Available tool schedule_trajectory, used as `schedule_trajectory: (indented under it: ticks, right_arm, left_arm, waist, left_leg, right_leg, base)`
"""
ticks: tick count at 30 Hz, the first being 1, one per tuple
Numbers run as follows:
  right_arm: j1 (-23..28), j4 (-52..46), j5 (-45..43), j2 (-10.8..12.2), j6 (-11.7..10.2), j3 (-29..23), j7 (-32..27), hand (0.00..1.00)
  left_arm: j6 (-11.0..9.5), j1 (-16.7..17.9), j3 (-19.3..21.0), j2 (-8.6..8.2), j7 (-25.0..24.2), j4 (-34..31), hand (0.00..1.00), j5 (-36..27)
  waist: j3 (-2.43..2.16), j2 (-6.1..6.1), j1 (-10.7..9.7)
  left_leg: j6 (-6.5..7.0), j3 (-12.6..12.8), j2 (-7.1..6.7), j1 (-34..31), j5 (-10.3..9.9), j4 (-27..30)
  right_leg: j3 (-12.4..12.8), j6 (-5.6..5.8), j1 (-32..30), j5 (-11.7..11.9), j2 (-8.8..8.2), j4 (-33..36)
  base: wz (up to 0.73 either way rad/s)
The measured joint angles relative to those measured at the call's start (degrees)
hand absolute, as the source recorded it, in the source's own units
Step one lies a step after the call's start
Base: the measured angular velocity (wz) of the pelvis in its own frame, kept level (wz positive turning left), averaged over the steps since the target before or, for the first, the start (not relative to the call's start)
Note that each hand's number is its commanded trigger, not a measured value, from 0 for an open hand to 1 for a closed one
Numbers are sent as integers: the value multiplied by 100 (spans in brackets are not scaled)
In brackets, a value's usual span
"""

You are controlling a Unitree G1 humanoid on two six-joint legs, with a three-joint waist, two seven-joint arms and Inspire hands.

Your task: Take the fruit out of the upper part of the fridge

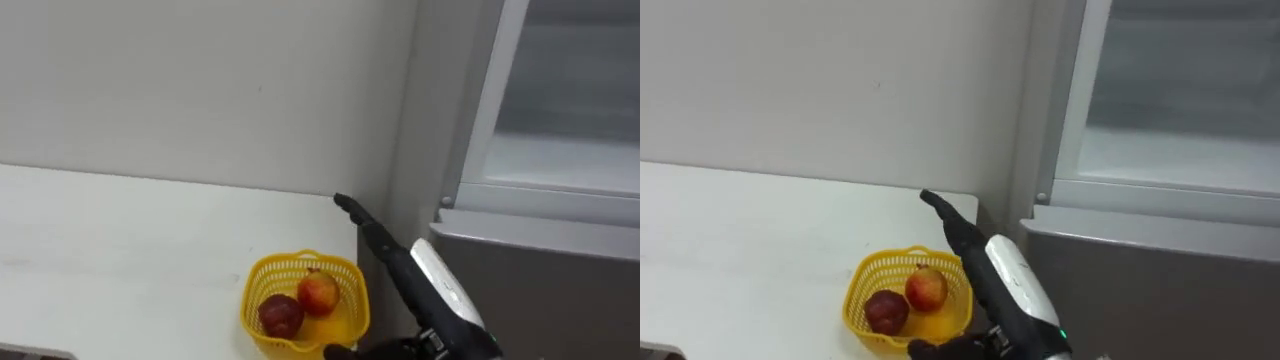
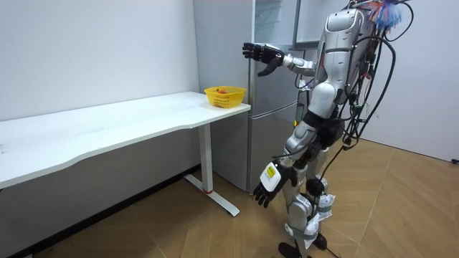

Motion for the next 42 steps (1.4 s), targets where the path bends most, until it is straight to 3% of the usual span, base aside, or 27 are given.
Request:
schedule_trajectory:
  ticks: [8,11,15,19,25,31,34,42]
  right_arm:
    - [485,-512,-31,29,-85,-388,-378,0]
    - [733,-600,-6,139,-234,-483,-432,0]
    - [980,-686,36,262,-267,-499,-438,0]
    - [1464,-642,55,261,-356,-528,-581,0]
    - [2143,-151,957,264,-340,-979,-665,0]
    - [2384,192,1840,335,-348,-1286,-670,0]
    - [2481,815,2363,461,-345,-1340,-893,0]
    - [2524,1962,4181,506,-218,-1686,-1541,0]
  left_arm:
    - [-6,125,-96,-72,139,205,0,-8]
    - [-13,201,-96,-116,140,202,0,-9]
    - [-36,249,-96,-143,142,179,0,-12]
    - [-83,312,-103,-145,151,105,0,-8]
    - [-160,370,-119,-151,268,43,0,-68]
    - [-173,392,-114,-149,277,-18,0,-236]
    - [-184,372,-114,-150,448,-8,0,-239]
    - [-205,473,-84,-154,615,-100,0,-582]
  waist:
    - [1,225,-346]
    - [-1,264,-416]
    - [-23,292,-517]
    - [-23,286,-612]
    - [-17,311,-873]
    - [-7,369,-1094]
    - [-6,369,-1149]
    - [0,417,-1320]
  left_leg:
    - [5,71,5,-7,-3,-29]
    - [4,134,15,57,-4,-59]
    - [4,199,23,79,-4,-127]
    - [4,295,37,164,-5,-193]
    - [16,448,44,156,-12,-211]
    - [6,650,80,191,-39,-219]
    - [-7,685,99,173,-54,-210]
    - [-9,743,93,198,-64,-229]
  right_leg:
    - [46,2,-97,1,5,-16]
    - [170,2,-98,1,36,-15]
    - [224,2,-97,1,46,-32]
    - [345,4,-102,-1,67,-3]
    - [507,14,-192,3,88,28]
    - [653,13,-256,4,128,85]
    - [725,1,-297,11,157,93]
    - [777,10,-301,-18,164,136]
  base:
    - [-3]
    - [-9]
    - [-10]
    - [-14]
    - [-15]
    - [-14]
    - [-13]
    - [-3]
